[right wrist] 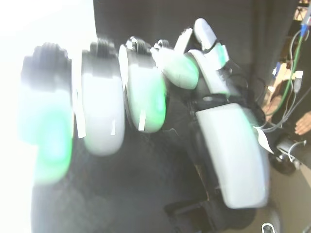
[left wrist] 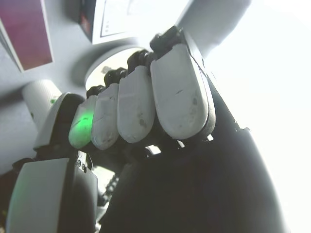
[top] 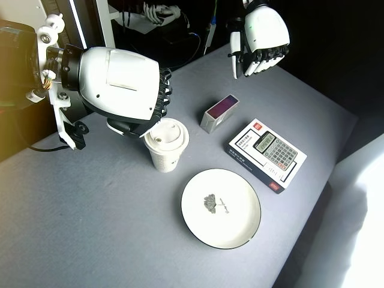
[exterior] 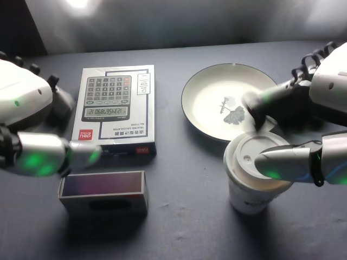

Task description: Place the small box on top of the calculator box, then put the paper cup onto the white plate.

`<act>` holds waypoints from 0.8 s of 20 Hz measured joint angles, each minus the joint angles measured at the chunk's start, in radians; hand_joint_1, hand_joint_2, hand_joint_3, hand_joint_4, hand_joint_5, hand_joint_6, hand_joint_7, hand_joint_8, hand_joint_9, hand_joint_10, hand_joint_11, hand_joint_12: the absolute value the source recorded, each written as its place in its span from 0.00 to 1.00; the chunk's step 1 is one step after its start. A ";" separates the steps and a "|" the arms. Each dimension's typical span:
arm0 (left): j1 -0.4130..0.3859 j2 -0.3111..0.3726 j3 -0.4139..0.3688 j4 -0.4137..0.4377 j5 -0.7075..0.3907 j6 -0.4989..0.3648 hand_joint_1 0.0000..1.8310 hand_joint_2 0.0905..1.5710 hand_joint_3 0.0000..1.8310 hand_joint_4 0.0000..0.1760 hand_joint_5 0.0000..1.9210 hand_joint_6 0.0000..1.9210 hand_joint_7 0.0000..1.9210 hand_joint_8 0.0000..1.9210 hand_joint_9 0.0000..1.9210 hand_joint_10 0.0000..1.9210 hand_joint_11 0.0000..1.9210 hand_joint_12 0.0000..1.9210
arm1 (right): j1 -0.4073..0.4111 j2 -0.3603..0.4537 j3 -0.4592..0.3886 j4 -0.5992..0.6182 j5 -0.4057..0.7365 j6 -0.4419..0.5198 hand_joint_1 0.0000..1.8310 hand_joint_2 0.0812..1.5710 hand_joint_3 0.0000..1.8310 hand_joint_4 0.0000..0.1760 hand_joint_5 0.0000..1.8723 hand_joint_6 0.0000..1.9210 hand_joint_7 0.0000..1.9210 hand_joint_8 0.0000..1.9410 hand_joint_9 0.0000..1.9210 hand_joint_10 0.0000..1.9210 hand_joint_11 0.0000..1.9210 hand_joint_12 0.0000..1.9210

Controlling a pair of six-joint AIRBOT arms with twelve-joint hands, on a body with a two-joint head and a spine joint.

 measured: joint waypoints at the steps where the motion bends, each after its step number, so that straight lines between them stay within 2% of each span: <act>1: -0.002 0.000 0.000 0.002 -0.001 0.006 0.00 0.75 0.00 0.00 0.08 0.00 0.09 0.01 0.08 0.00 0.00 0.15 | 0.000 0.000 0.000 0.000 0.000 0.000 0.00 0.76 0.01 0.00 0.14 0.00 0.12 0.00 0.09 0.00 0.00 0.18; 4: -0.001 0.000 0.006 -0.006 0.003 0.007 0.00 0.76 0.00 0.00 0.07 0.00 0.07 0.00 0.06 0.00 0.00 0.11 | 0.000 0.000 0.000 0.001 0.003 0.000 0.02 0.76 0.00 0.00 0.15 0.00 0.15 0.00 0.12 0.01 0.00 0.25; 5: -0.001 0.000 0.006 -0.006 0.001 0.010 0.00 0.76 0.00 0.00 0.08 0.00 0.08 0.00 0.07 0.00 0.00 0.13 | 0.000 0.000 0.000 0.000 0.001 0.000 0.04 0.74 0.00 0.00 0.17 0.00 0.16 0.00 0.14 0.01 0.00 0.33; 6: -0.002 0.000 0.006 -0.006 -0.002 0.024 0.00 0.75 0.00 0.00 0.09 0.00 0.09 0.00 0.08 0.00 0.00 0.16 | -0.006 0.000 0.000 0.000 0.005 0.000 0.05 0.74 0.00 0.00 0.17 0.00 0.17 0.00 0.14 0.01 0.00 0.36; 8: -0.017 0.000 0.006 -0.013 0.003 0.067 0.00 0.75 0.00 0.00 0.09 0.00 0.09 0.00 0.09 0.00 0.00 0.19 | -0.010 0.000 0.000 -0.001 0.008 0.000 0.05 0.74 0.00 0.00 0.16 0.00 0.16 0.00 0.13 0.00 0.00 0.36; 9: -0.031 0.000 0.005 -0.013 0.003 0.092 0.00 0.75 0.00 0.00 0.08 0.00 0.09 0.00 0.08 0.00 0.00 0.16 | -0.010 0.000 0.000 -0.001 0.010 0.000 0.05 0.74 0.00 0.00 0.16 0.00 0.17 0.00 0.14 0.00 0.00 0.39; 11: -0.066 0.000 -0.013 -0.083 -0.022 0.220 0.00 0.76 0.00 0.00 0.09 0.00 0.09 0.00 0.09 0.00 0.00 0.16 | -0.010 0.000 0.000 -0.001 0.014 0.004 0.04 0.75 0.00 0.00 0.16 0.00 0.17 0.00 0.15 0.00 0.00 0.38; 12: -0.070 0.000 -0.016 -0.125 -0.027 0.234 0.00 0.76 0.00 0.00 0.08 0.00 0.09 0.00 0.08 0.00 0.00 0.15 | -0.010 0.000 0.000 -0.001 0.015 0.006 0.03 0.75 0.00 0.00 0.16 0.00 0.16 0.00 0.14 0.00 0.00 0.35; 14: -0.070 0.000 -0.014 -0.190 -0.032 0.240 0.11 0.73 0.00 0.00 0.09 0.00 0.10 0.00 0.10 0.00 0.00 0.22 | -0.015 0.000 0.000 -0.001 0.029 0.009 0.04 0.76 0.00 0.00 0.16 0.00 0.17 0.00 0.14 0.00 0.00 0.34; 15: -0.070 0.000 -0.014 -0.216 -0.033 0.249 0.11 0.73 0.00 0.00 0.09 0.00 0.10 0.00 0.10 0.00 0.00 0.22 | -0.033 0.000 0.005 -0.001 0.053 0.027 0.04 0.76 0.00 0.00 0.16 0.00 0.17 0.00 0.14 0.00 0.00 0.34; 16: -0.070 0.000 -0.014 -0.254 -0.031 0.285 0.17 0.71 0.00 0.00 0.08 0.00 0.10 0.00 0.10 0.00 0.00 0.21 | -0.046 0.000 0.008 -0.003 0.068 0.035 0.03 0.76 0.00 0.00 0.17 0.01 0.17 0.00 0.14 0.00 0.00 0.34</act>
